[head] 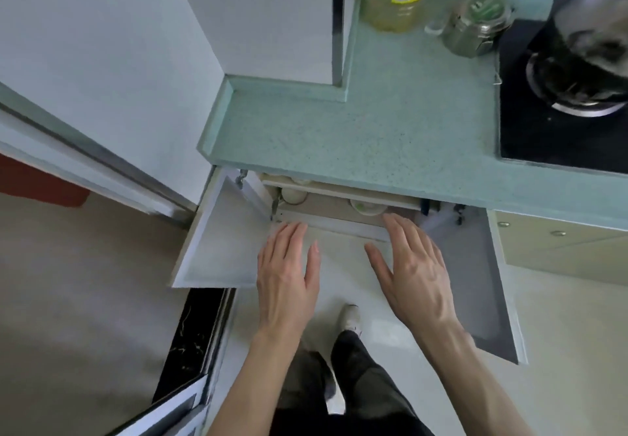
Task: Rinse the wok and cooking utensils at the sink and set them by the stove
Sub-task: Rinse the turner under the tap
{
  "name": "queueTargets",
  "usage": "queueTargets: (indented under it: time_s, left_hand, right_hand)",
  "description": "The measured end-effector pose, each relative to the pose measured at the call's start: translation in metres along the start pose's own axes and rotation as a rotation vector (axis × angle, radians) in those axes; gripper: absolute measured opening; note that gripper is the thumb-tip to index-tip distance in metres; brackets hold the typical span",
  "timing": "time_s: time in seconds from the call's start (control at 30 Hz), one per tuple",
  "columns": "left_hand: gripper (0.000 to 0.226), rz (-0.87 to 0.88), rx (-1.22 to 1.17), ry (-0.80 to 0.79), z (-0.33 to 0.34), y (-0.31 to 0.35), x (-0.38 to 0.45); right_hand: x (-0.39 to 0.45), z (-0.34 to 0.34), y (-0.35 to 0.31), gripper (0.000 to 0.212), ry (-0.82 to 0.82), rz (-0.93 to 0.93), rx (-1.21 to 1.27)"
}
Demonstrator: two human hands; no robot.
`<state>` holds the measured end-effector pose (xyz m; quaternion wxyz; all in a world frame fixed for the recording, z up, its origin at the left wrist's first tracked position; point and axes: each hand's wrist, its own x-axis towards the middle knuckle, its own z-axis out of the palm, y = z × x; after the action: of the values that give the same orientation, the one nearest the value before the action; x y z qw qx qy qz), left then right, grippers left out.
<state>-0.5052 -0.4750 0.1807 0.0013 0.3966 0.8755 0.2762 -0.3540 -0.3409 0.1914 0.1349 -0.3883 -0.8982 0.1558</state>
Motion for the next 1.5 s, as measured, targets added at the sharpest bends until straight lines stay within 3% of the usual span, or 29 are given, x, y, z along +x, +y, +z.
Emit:
queueTargets:
  time_s: [0.27,0.43,0.7,0.93,1.13,1.23,1.5]
  left_hand:
    - [0.046,0.029,-0.138,-0.161,0.102,-0.047,0.025]
    - [0.044,0.165,-0.127,-0.324,0.17,-0.088,0.032]
    - [0.043,0.3,-0.16,-0.416,0.302,-0.125,0.035]
    - [0.041,0.464,-0.096,-0.43,0.406,-0.117,0.052]
    - [0.044,0.46,-0.11,-0.435,0.475,-0.094,0.082]
    - [0.042,0.432,-0.153,-0.421,0.505,-0.082,0.096]
    - [0.045,0.364,-0.195,-0.406,0.565,-0.06,0.129]
  right_hand:
    - [0.006,0.077,0.031,0.063,-0.019,0.305,-0.085]
    - [0.002,0.137,0.06,0.06,0.028,0.44,-0.093]
    - [-0.015,0.249,0.11,0.059,0.092,0.608,-0.011]
    - [-0.013,0.308,0.171,0.059,0.089,0.687,0.059]
    - [0.021,0.345,0.224,0.067,0.111,0.794,0.282]
    - [0.056,0.364,0.249,0.069,0.117,0.889,0.545]
    - [0.149,0.4,0.32,0.083,0.267,1.418,1.092]
